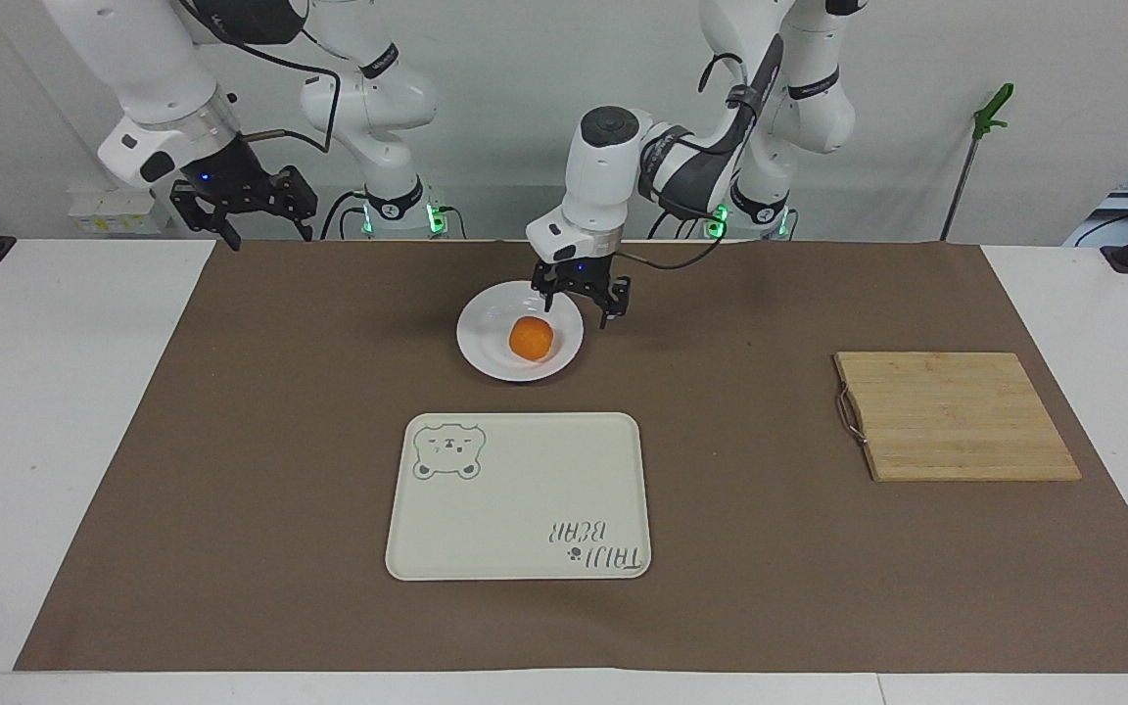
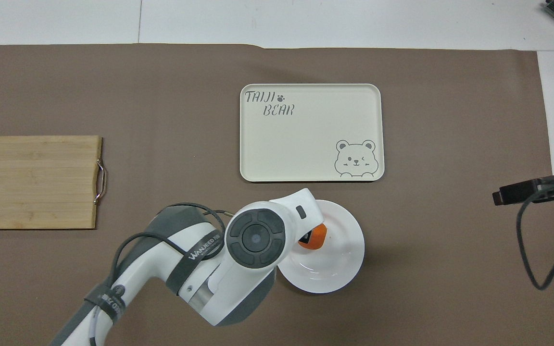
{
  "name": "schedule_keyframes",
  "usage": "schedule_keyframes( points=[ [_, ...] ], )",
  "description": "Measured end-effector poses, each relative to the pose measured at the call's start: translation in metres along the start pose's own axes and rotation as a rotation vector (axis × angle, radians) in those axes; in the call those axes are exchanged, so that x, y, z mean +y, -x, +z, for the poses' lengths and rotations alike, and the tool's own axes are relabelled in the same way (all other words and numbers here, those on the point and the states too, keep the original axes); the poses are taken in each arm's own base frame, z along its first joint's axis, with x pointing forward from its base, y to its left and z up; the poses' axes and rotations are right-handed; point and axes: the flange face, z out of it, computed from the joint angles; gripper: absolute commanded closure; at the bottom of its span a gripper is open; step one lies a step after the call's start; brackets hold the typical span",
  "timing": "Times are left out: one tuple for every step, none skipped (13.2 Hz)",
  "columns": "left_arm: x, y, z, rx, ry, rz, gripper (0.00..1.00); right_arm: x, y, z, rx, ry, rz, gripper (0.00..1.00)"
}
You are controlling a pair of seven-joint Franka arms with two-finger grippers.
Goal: Place orange and plate with both arms
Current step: 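Release the orange onto the plate while the right gripper reaches the plate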
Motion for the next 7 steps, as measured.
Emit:
schedule_keyframes(
  points=[
    [-0.018,-0.006,-0.008,0.001,-0.003,-0.007,0.0,-0.002,-0.003,0.017,0.005,-0.036,-0.009,0.0],
    [-0.039,-0.012,-0.016,0.003,-0.006,-0.003,0.0,-0.003,-0.006,0.033,0.008,-0.065,-0.016,0.0],
    [-0.064,-0.018,-0.024,0.004,-0.01,0.004,0.0,-0.007,-0.008,0.049,0.01,-0.09,-0.021,0.0],
    [-0.09,-0.023,-0.034,0.004,-0.014,0.015,0.0,-0.013,-0.01,0.065,0.012,-0.118,-0.02,0.0],
    [-0.121,-0.026,-0.048,0.003,-0.019,0.027,0.0,-0.02,-0.01,0.084,0.01,-0.156,-0.015,0.0],
    [-0.153,-0.027,-0.064,0.004,-0.023,0.039,0.0,-0.029,-0.01,0.103,0.002,-0.193,-0.015,0.0],
    [-0.185,-0.025,-0.082,0.01,-0.027,0.051,0.0,-0.038,-0.008,0.123,-0.005,-0.221,-0.021,0.0]
  ],
)
